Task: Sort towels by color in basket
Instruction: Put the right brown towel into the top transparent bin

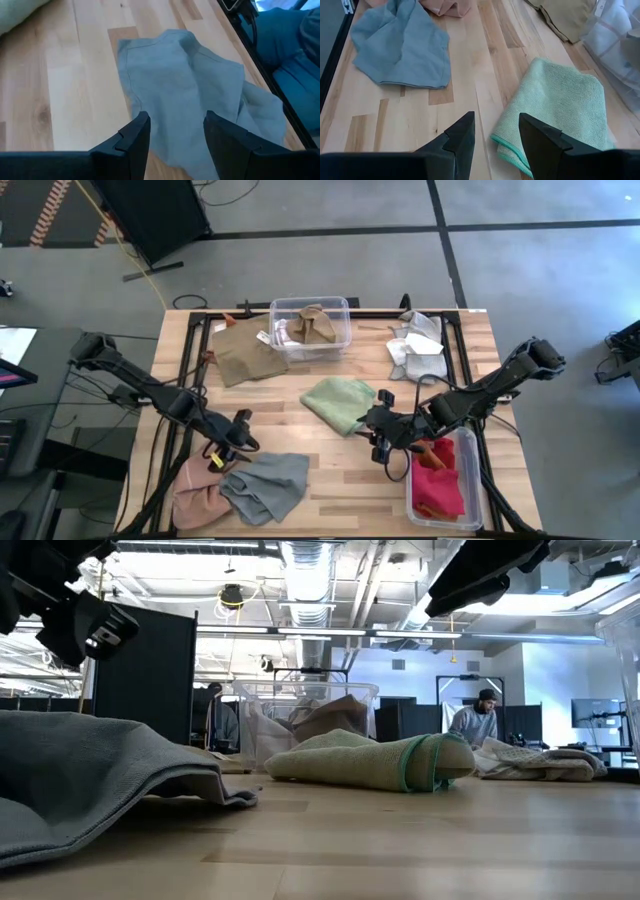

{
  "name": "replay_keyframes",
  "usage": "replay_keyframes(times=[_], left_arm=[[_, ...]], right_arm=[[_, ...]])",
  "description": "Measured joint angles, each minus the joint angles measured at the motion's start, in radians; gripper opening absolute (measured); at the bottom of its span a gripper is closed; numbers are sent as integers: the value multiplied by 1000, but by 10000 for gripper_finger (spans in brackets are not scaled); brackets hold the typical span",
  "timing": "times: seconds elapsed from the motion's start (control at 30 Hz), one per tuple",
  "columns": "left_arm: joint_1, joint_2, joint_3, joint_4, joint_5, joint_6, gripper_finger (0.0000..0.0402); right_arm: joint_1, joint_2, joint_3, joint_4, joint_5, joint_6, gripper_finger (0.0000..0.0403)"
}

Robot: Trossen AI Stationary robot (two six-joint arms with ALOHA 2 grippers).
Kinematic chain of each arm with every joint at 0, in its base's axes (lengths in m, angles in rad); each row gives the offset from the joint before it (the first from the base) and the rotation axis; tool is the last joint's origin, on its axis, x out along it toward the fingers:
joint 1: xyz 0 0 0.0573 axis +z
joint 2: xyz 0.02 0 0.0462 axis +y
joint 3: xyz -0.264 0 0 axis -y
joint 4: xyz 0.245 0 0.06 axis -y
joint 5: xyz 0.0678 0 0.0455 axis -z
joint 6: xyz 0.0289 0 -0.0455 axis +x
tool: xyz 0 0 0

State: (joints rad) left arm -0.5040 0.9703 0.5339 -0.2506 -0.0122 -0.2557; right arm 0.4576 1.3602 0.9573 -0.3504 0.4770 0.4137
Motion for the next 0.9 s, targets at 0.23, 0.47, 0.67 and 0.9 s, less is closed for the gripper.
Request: replay_keyframes(times=[0.23, 0.47, 0.67, 0.9], left_arm=[[-31, 0, 0, 31, -8, -11, 175], [-68, 14, 0, 43, -65, -24, 175], [-107, 106, 1, 108, -67, -33, 175], [-135, 203, 1, 172, -124, -33, 175]], right_arm=[[0, 0, 0, 0, 0, 4, 179], [0, 0, 0, 1, 0, 5, 179], [0, 0, 0, 1, 0, 5, 179], [0, 1, 0, 1, 0, 5, 179]])
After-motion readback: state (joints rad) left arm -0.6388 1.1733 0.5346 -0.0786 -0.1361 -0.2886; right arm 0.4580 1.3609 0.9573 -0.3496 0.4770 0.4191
